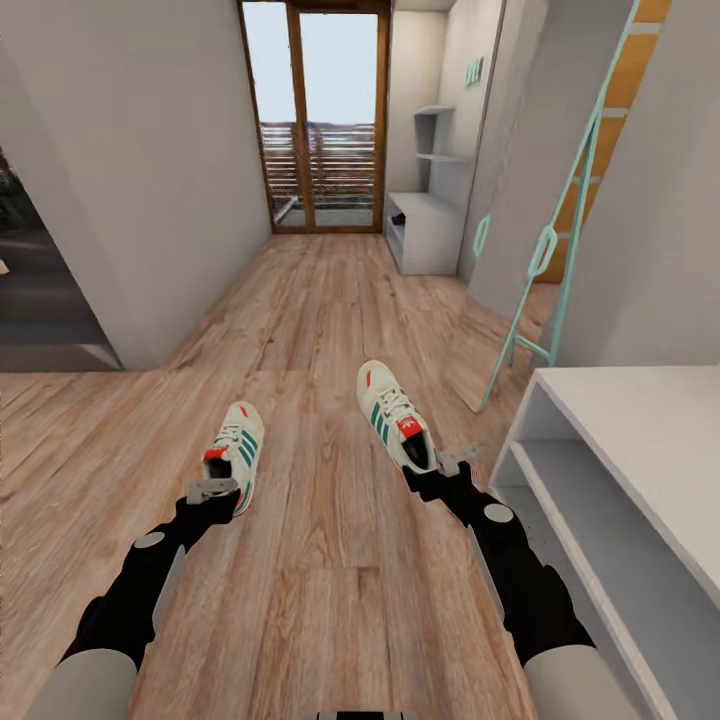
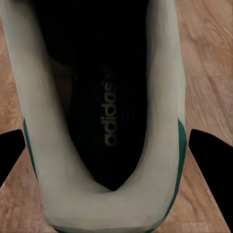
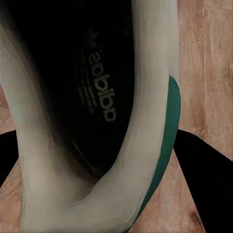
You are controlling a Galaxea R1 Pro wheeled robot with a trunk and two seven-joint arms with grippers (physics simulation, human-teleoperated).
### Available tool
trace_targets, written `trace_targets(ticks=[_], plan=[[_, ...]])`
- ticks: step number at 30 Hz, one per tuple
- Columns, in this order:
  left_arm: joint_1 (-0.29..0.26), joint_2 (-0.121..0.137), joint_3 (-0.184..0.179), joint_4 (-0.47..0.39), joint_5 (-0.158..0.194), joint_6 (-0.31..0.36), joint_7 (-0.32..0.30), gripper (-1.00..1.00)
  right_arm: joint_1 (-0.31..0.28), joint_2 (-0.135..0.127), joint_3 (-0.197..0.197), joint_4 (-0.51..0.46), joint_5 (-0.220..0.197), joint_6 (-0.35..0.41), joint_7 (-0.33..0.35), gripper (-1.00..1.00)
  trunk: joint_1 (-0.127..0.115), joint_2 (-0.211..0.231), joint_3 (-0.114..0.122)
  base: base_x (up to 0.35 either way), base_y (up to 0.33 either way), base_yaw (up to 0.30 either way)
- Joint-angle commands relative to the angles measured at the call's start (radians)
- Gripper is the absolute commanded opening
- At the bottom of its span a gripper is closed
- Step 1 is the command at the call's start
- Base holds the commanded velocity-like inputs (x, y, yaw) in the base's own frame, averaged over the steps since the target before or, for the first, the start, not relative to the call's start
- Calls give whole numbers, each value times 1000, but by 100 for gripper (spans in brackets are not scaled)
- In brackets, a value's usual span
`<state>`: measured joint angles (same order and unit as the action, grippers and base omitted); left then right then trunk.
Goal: Pick up the two gym shoes and the two sandals from the corridor floor and place them onto the hallstand (shoe rack) in the corridor, making sure they are on the rack and not on the floor. Arrange them so the two gym shoes are next to each other and the two sandals are next to each other.
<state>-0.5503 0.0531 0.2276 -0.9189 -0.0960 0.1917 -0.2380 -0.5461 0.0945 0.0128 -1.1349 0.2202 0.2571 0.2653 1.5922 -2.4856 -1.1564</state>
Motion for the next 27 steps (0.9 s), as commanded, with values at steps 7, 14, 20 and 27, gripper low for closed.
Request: trace_targets(ticks=[7, 14, 20, 27], plan=[[30, 1, 2, -6, -17, -1, -7, -100, 56, -3, -7, 180, 17, -186, -85, -100, 0, 0, -1, 167, 296, 0], [147, -11, 0, -13, -11, -86, 6, -100, 175, -7, -8, 434, 16, -621, -351, -100, 0, 0, -1, 176, 304, 0], [184, -22, 0, -15, -10, -147, 40, -100, 203, -8, -8, 657, 15, -862, -414, -100, 0, 0, -1, 192, 302, 0], [188, -24, 1, -17, -9, -151, 56, -100, 205, -9, -10, 719, 12, -921, -420, -100, 0, 0, -1, 209, 297, 0]])
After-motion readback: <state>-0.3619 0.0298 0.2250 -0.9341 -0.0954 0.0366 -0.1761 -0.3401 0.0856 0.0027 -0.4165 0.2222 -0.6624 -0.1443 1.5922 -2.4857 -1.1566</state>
